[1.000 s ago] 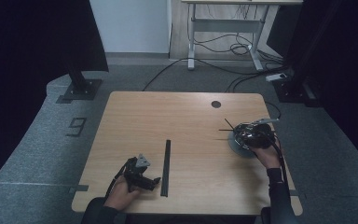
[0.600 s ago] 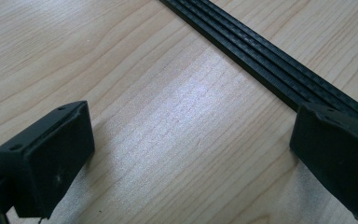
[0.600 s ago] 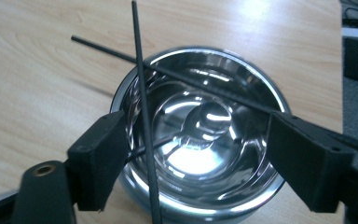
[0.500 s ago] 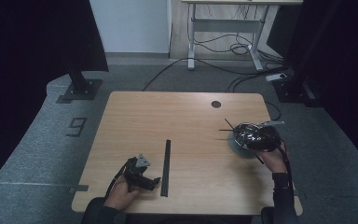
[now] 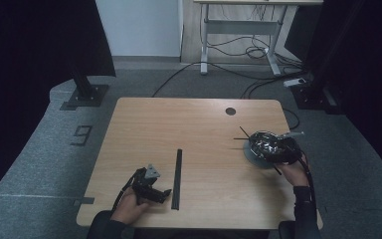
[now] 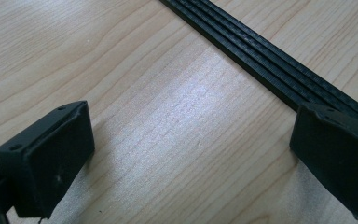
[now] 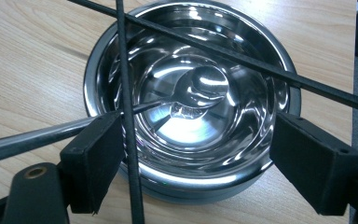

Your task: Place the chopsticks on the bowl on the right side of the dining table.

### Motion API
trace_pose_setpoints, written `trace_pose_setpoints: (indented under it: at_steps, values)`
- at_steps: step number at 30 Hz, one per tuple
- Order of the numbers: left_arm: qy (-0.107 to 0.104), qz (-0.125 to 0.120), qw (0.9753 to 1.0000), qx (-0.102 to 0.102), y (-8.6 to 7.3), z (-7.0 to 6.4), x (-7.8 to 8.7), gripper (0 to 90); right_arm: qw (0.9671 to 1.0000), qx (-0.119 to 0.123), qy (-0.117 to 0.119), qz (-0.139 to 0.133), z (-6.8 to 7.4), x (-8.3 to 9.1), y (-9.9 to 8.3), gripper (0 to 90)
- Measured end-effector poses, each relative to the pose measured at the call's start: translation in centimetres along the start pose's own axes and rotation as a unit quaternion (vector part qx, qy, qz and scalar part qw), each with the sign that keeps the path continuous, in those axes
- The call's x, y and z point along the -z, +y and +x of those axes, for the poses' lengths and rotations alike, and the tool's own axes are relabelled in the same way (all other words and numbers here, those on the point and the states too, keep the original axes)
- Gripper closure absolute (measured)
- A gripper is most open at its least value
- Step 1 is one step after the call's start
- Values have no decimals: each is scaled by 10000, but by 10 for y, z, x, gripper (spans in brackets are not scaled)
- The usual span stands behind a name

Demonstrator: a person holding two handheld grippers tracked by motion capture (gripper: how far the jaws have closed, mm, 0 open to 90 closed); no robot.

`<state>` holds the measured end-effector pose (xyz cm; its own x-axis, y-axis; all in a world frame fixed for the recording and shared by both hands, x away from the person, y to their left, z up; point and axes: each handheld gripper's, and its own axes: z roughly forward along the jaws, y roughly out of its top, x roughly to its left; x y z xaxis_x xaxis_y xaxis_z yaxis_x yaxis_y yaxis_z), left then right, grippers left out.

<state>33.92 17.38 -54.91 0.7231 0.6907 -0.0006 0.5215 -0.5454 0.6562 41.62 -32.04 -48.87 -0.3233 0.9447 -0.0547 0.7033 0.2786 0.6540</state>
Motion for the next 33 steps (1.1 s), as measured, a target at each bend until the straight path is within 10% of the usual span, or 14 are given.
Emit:
trace_pose_setpoints:
  at_steps: [33]
  values:
    - [0, 0, 10000, -3, 0, 0, 0, 0, 9986, -378, -363, -47, -35, 4, -14, 192]
